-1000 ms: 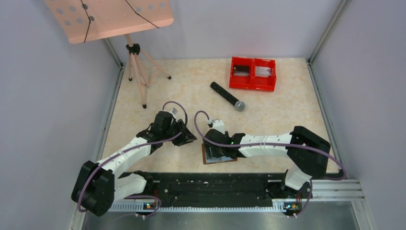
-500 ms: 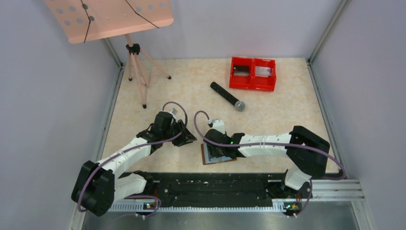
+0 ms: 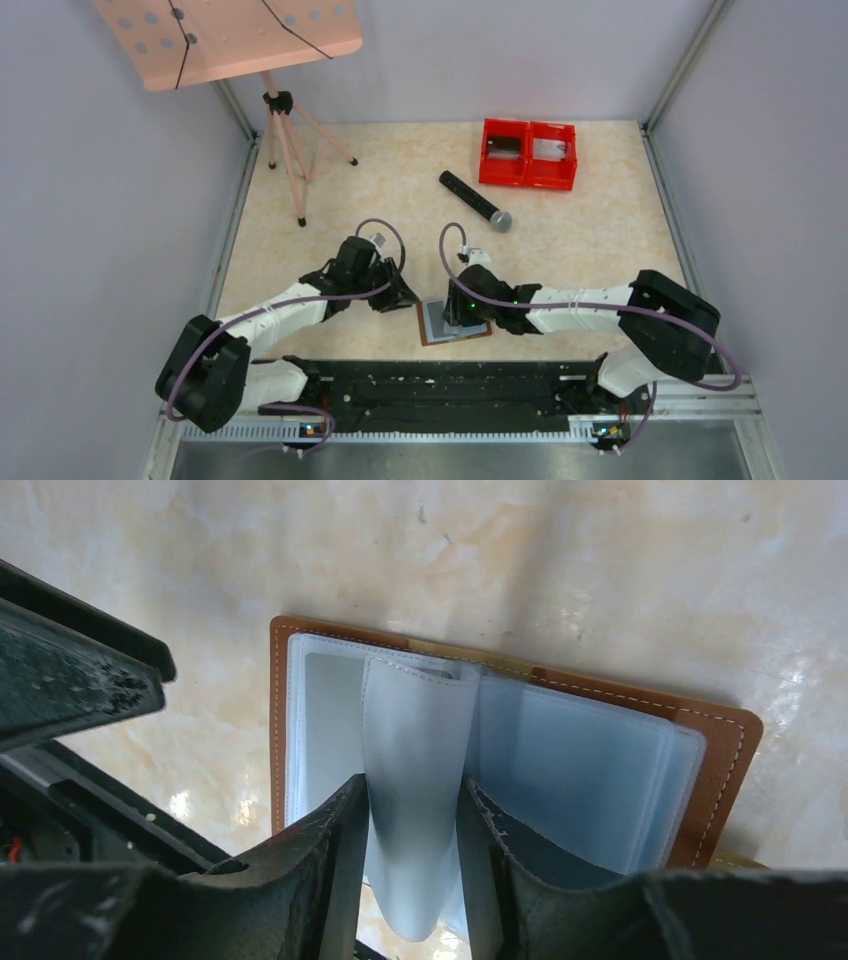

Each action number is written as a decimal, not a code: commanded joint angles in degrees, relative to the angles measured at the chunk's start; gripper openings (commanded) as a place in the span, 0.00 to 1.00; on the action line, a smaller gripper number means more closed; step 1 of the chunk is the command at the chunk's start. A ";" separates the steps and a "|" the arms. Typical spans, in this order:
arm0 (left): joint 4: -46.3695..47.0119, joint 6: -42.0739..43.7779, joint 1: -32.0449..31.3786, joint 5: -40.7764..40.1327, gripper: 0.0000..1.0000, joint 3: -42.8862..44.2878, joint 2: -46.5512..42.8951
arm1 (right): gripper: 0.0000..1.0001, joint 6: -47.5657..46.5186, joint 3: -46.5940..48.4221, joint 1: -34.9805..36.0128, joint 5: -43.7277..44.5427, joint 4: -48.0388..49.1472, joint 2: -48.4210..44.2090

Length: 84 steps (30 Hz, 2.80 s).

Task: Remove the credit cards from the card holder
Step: Remove the credit card from the card holder.

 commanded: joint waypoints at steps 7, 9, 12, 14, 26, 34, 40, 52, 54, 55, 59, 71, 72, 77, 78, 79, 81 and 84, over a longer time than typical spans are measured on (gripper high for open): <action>6.09 1.26 -2.79 1.93 0.33 1.71 6.03 | 0.33 4.39 -11.00 -5.72 -11.62 17.55 -7.06; 7.41 1.03 -3.28 2.59 0.33 1.94 7.44 | 0.33 5.23 -12.63 -6.98 -13.91 20.63 -7.14; 8.14 0.68 -4.06 3.28 0.34 2.67 8.86 | 0.32 5.94 -14.80 -8.08 -16.85 25.15 -7.13; 9.72 0.62 -4.83 3.31 0.34 3.57 9.75 | 0.32 6.05 -15.83 -8.59 -17.95 27.37 -7.28; 8.94 0.13 -6.74 1.81 0.29 5.77 13.49 | 0.31 6.46 -19.02 -10.47 -20.37 31.87 -8.26; 2.47 1.82 -8.29 -3.66 0.30 7.80 12.27 | 0.31 6.28 -19.01 -10.45 -20.21 31.39 -8.45; 1.31 1.84 -9.15 -5.35 0.32 7.87 12.54 | 0.31 6.40 -19.16 -10.48 -19.79 30.80 -8.85; 0.47 2.67 -9.86 -7.09 0.34 8.20 12.89 | 0.31 6.40 -18.90 -10.48 -19.25 29.85 -8.80; 0.52 2.75 -9.95 -7.20 0.34 8.28 13.25 | 0.31 6.41 -18.98 -10.43 -19.25 29.75 -8.81; 0.52 2.70 -9.95 -7.19 0.34 8.27 13.46 | 0.31 6.41 -18.94 -10.46 -19.22 29.75 -8.85; 0.51 2.85 -10.21 -7.51 0.34 8.40 13.90 | 0.31 6.40 -18.92 -10.48 -19.23 29.65 -8.91; -1.33 3.37 -10.82 -9.12 0.34 9.35 14.04 | 0.31 6.31 -18.75 -10.42 -18.95 29.20 -8.98; -1.76 3.42 -10.83 -9.35 0.34 9.48 13.91 | 0.31 6.32 -18.73 -10.47 -18.97 29.26 -8.98; -3.51 3.73 -11.15 -10.37 0.35 10.20 13.41 | 0.31 6.30 -18.75 -10.41 -18.86 29.04 -9.10; -3.50 3.73 -11.22 -10.52 0.35 10.23 13.31 | 0.31 6.32 -18.80 -10.47 -18.87 29.07 -9.06; -3.42 3.73 -11.31 -10.53 0.35 10.24 13.29 | 0.31 6.27 -18.73 -10.48 -18.86 29.07 -9.07; -2.52 3.64 -11.35 -10.06 0.35 9.97 13.49 | 0.31 6.31 -18.74 -10.46 -18.83 29.05 -9.03; -0.91 3.13 -11.49 -8.70 0.35 9.66 14.19 | 0.31 6.32 -18.75 -10.46 -18.85 29.00 -9.13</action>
